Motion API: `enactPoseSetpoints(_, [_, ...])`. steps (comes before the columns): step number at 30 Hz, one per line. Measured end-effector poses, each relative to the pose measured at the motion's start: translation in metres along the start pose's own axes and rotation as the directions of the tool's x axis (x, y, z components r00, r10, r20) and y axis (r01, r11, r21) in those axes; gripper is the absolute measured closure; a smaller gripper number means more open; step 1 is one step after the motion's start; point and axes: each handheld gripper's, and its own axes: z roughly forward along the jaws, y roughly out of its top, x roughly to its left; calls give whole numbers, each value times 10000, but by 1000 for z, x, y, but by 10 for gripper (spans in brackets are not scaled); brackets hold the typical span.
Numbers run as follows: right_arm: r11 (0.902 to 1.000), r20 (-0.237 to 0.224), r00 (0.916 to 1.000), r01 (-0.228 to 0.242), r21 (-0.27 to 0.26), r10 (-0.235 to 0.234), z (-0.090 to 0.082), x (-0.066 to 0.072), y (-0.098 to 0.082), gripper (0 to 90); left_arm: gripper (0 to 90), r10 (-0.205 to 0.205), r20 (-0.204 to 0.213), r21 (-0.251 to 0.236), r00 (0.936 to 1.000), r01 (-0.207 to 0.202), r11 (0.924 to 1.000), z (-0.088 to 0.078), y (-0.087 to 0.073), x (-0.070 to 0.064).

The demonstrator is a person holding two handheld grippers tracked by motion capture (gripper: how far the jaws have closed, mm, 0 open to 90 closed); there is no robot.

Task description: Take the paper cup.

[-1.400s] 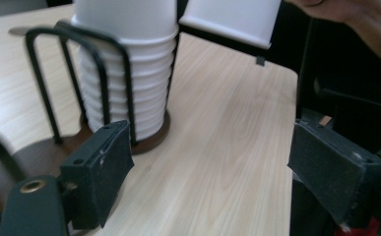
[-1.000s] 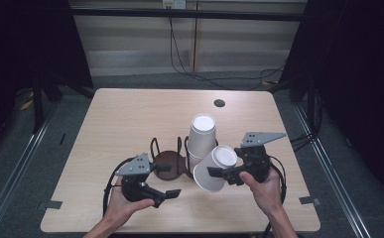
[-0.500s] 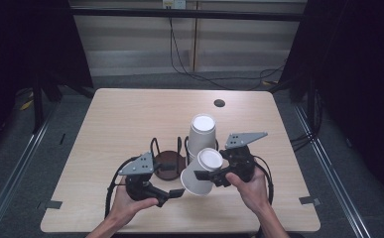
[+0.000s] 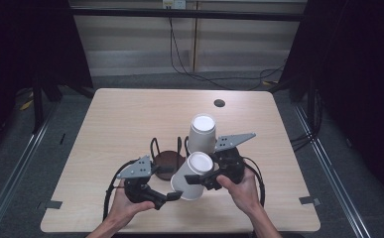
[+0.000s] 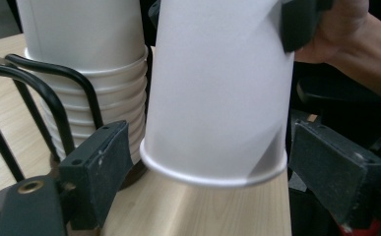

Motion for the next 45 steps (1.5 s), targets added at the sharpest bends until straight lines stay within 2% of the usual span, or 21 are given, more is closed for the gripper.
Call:
enactPoseSetpoints(1, [10000, -31, 10000, -20, -4, 20, 1, 0, 0, 239, 158, 14, -59, 31, 10000, -14, 10000, 1, -1, 0])
enactPoseSetpoints(4, [10000, -109, 9999, 8, 90, -7, 7, 2, 2, 239, 154, 102, 140, 195, 9998, -105, 9998, 5, -3, 0])
enactPoseSetpoints(6, [9998, -162, 9998, 67, 178, -64, 11, 3, 4, 239, 148, -83, 304, 146, 9995, 79, 9999, 6, -3, 1])
enactPoseSetpoints(12, [9995, -375, 9993, 54, 301, -43, 24, 3, 6, 239, 113, -385, 190, 306, 9991, 379, 9988, 9, -5, 3])
enactPoseSetpoints(15, [9993, -456, 9989, 126, 365, -110, 30, 5, 7, 239, 103, -201, 163, 283, 9997, 196, 9994, 8, -5, 3])
enactPoseSetpoints(20, [9991, -547, 9985, 101, 423, -78, 36, 6, 7, 239, 90, -270, 120, 452, 9996, 264, 9986, 11, -6, 4])
enactPoseSetpoints(23, [9995, -611, 9981, -42, 306, 61, 39, 4, 5, 240, 113, -215, 132, 575, 9997, 207, 9981, 13, -7, 3])
enactPoseSetpoints(27, [9997, -574, 9984, -6, 232, 19, 39, 7, 6, 239, 104, -148, 145, 738, 9998, 137, 9972, 14, -7, 2])
enactPoseSetpoints(31, [9999, -549, 9985, 72, 100, -66, 38, 12, 7, 240, 114, -111, 146, 648, 9998, 102, 9978, 10, -8, 1])
enactPoseSetpoints(37, [9997, -604, 9982, 62, 232, -48, 41, 10, 6, 236, 156, -144, 294, 1042, 9995, 112, 9945, 8, -8, 3])
enactPoseSetpoints(40, [9999, -643, 9979, 5, 120, 3, 43, 11, 3, 227, 162, -209, 383, 1310, 9990, 157, 9913, 8, -8, 4])
enactPoseSetpoints(43, [9999, -742, 9972, -23, 163, 35, 44, 8, 0, 219, 172, -291, 505, 1654, 9983, 204, 9860, 9, -7, 4])
enactPoseSetpoints(45, [10000, -667, 9978, -34, 56, 38, 43, 8, 0, 182, 174, -297, 405, 1871, 9987, 217, 9821, 9, -6, 4])
